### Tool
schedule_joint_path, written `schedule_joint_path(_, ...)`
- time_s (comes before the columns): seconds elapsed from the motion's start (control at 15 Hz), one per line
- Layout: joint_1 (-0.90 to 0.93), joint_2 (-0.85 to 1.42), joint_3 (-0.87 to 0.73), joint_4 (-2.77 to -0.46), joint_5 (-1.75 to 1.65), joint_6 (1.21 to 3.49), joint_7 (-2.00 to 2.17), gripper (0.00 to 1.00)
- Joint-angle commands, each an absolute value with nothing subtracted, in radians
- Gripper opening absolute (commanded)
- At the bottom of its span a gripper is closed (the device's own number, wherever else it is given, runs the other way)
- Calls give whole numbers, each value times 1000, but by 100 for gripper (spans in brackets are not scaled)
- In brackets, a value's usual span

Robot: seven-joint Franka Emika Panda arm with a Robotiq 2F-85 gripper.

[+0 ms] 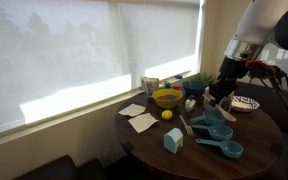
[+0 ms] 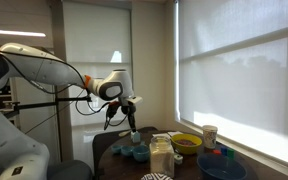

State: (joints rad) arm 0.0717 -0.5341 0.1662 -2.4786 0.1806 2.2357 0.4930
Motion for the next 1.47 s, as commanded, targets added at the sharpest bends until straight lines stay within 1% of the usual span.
schedule_joint_path(0.0,116,-556,172,-2550,242,2308,430,3)
schedule_joint_path(0.67,207,-565,150,-2669,312,2484,244,3)
schedule_joint_path(1.4,284,-559,142,-2739,308,2679,148,3)
